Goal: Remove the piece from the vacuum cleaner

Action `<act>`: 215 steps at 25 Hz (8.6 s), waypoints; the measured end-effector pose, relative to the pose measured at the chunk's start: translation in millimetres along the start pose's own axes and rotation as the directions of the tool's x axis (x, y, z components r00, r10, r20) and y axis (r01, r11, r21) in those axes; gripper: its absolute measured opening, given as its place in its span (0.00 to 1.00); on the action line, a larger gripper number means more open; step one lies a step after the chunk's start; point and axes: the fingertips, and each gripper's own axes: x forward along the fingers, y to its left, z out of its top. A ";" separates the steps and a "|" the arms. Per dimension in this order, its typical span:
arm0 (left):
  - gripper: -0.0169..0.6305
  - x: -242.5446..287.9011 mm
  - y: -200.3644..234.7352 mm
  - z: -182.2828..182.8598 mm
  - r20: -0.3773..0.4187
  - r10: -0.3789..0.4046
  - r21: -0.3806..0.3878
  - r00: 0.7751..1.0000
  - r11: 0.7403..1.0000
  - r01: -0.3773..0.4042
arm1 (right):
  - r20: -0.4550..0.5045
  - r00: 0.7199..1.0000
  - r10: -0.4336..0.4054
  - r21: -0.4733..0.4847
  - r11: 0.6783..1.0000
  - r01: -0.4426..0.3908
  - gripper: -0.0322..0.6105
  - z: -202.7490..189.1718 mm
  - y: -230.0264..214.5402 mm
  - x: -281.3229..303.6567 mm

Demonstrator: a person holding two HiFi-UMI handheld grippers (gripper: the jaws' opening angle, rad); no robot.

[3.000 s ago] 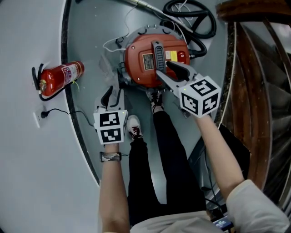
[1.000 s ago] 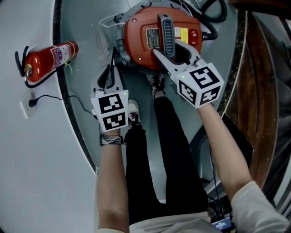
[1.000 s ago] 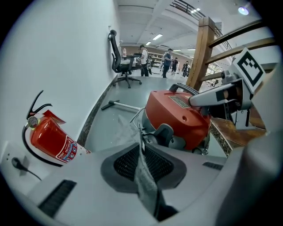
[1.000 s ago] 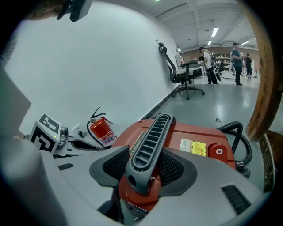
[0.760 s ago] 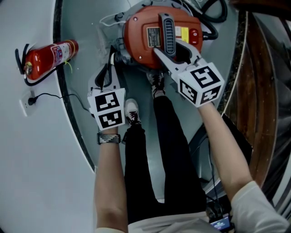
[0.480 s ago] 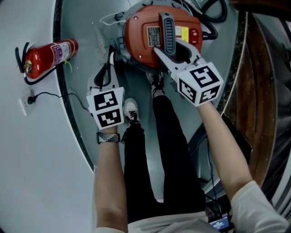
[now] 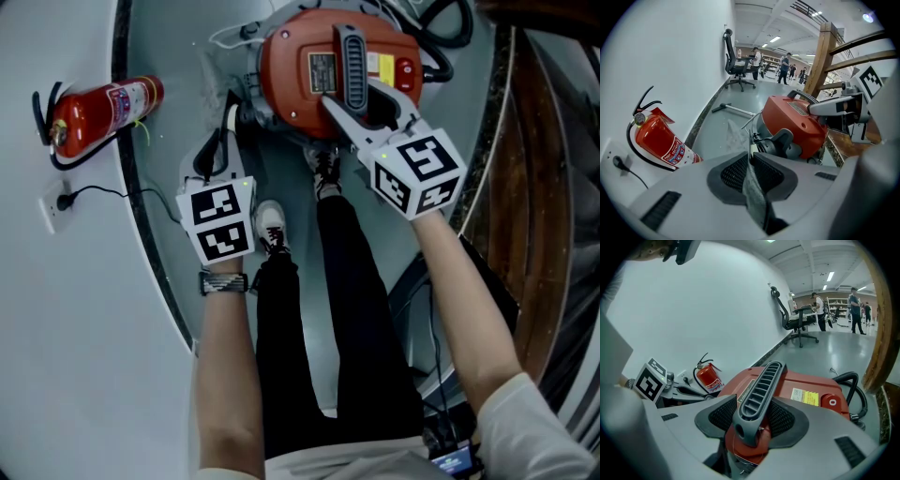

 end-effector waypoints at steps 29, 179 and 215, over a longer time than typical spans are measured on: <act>0.09 -0.7 3.7 -0.8 0.010 0.017 -0.108 1.000 0.994 -0.015 | 0.026 0.999 -0.031 -0.025 0.999 0.032 0.37 0.3 -2.3 -1.1; 0.10 3.2 20.9 -25.0 -0.126 -0.031 -0.293 0.992 0.956 -0.007 | 0.013 1.000 -0.002 -0.099 0.995 0.004 0.38 -3.1 3.4 -0.8; 0.11 7.2 31.3 -27.4 -0.119 -0.059 -0.311 0.991 0.950 0.019 | 0.015 1.000 0.002 -0.114 0.994 0.000 0.38 -3.3 4.1 -1.3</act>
